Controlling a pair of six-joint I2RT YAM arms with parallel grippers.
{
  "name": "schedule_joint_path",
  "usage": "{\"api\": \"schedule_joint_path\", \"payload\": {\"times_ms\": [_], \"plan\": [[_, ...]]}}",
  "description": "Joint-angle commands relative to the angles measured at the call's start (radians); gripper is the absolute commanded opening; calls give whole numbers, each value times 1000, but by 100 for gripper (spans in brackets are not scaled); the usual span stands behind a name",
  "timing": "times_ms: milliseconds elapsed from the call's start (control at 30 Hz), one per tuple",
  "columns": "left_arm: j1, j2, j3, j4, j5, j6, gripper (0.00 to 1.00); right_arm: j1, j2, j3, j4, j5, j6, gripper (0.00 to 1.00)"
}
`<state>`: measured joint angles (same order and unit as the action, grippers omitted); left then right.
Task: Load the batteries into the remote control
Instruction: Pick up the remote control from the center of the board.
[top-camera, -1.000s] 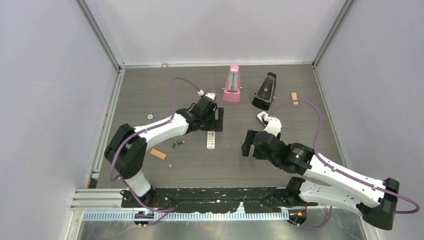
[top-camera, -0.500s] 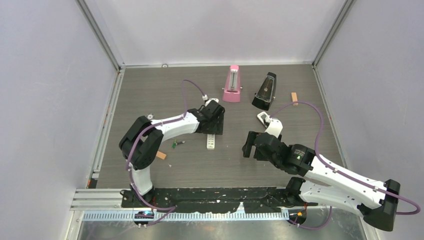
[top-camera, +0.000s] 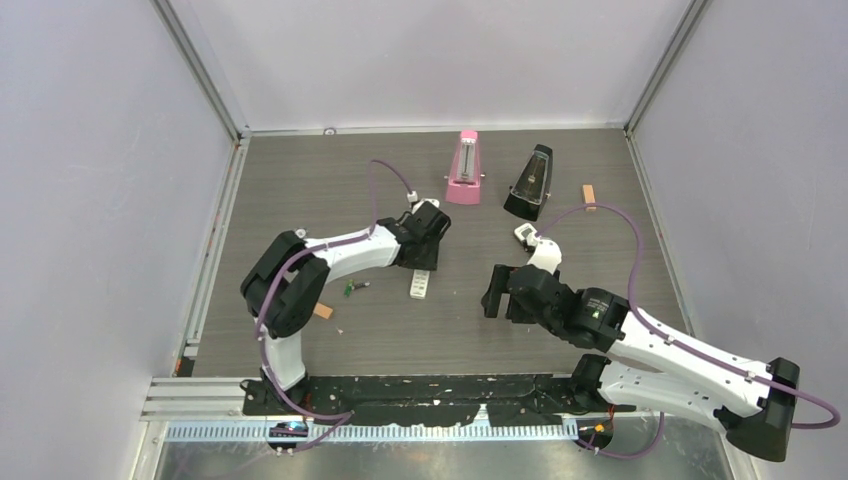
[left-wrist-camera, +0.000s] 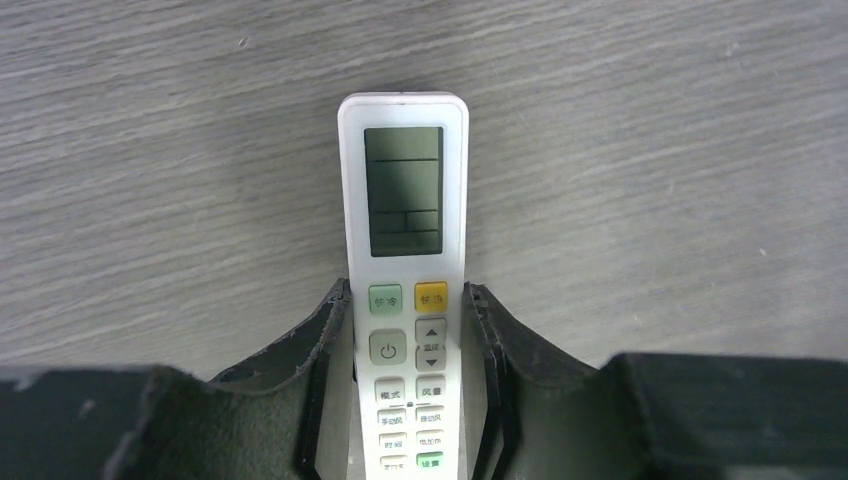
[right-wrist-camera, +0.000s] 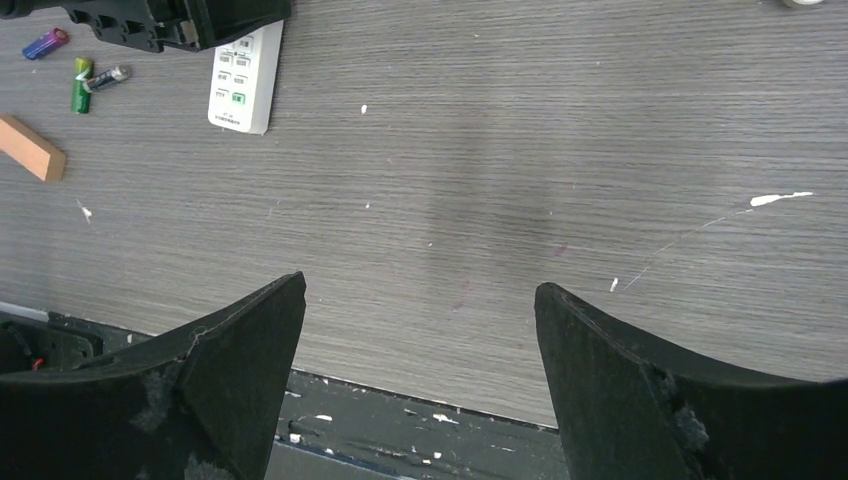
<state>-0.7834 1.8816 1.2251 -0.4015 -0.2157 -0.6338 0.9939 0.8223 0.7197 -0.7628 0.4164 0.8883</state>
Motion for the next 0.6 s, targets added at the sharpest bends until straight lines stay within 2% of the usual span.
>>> {"api": "schedule_joint_path", "payload": {"times_ms": [0, 300, 467, 567], "plan": [[0, -174, -22, 25, 37, 56, 0, 5, -39, 27, 72, -23, -44, 91], [1, -518, -83, 87, 342, 108, 0, 3, -143, -1, 368, -245, -138, 98], [1, -648, 10, -45, 429, 103, 0, 5, -108, 78, 520, -406, -115, 99], [10, -713, 31, -67, 484, 68, 0, 10, -71, 106, 604, -488, -128, 99]]}}
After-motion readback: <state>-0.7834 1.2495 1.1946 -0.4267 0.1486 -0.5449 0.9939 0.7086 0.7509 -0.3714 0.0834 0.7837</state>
